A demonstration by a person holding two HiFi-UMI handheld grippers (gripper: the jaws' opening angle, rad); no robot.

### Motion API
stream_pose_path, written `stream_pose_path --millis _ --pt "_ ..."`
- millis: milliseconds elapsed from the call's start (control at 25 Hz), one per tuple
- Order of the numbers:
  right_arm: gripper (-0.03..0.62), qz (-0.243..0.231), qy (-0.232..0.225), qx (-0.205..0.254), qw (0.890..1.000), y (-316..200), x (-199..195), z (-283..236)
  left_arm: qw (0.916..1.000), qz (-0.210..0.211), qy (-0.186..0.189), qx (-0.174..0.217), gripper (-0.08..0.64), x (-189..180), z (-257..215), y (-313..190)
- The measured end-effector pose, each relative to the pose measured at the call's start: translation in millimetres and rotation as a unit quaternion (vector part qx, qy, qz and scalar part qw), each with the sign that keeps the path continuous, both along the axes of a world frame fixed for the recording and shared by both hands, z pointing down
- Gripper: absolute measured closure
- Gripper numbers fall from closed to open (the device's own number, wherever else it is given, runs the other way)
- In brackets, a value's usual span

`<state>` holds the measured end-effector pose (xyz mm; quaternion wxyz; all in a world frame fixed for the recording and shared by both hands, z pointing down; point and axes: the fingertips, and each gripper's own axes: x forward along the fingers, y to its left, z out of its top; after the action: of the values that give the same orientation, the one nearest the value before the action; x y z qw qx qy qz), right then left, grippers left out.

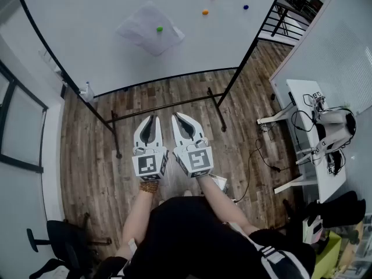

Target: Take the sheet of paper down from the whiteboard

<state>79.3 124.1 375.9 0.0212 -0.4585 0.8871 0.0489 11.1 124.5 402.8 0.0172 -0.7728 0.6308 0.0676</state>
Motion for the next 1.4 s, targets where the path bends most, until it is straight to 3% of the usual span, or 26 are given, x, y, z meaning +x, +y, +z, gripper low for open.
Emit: stream_pose_path --millis 280,640,960,1200,1400 --pt "0.594 0.002 -0.015 0.001 1.0 -0.1 12.6 1.5 1.0 0.0 -0.004 -0.004 0.514 10.8 -0.8 1.4" --pt "0.594 0.014 0.033 0.005 0.999 -7.9 29.7 11.1 0.9992 -0.008 -0.037 -0.012 0.521 29.0 2.9 -2.7" --pt "0.594 -0.012 0.008 -0.002 1.0 -17.7 51.7 17.9 0.9975 -0.031 -0.057 -0.029 0.538 51.1 10.5 -10.5" --pt "0.594 -0.021 -0.001 -0.026 0.999 -28.5 58.3 41.7 0.9943 -0.037 -0.085 -0.052 0.549 58.4 23.4 -12.8" --pt "0.594 -0.013 0.009 -0.05 0.999 -33.3 63.4 61.3 0.9942 -0.035 -0.081 -0.062 0.549 56.6 31.0 -18.7"
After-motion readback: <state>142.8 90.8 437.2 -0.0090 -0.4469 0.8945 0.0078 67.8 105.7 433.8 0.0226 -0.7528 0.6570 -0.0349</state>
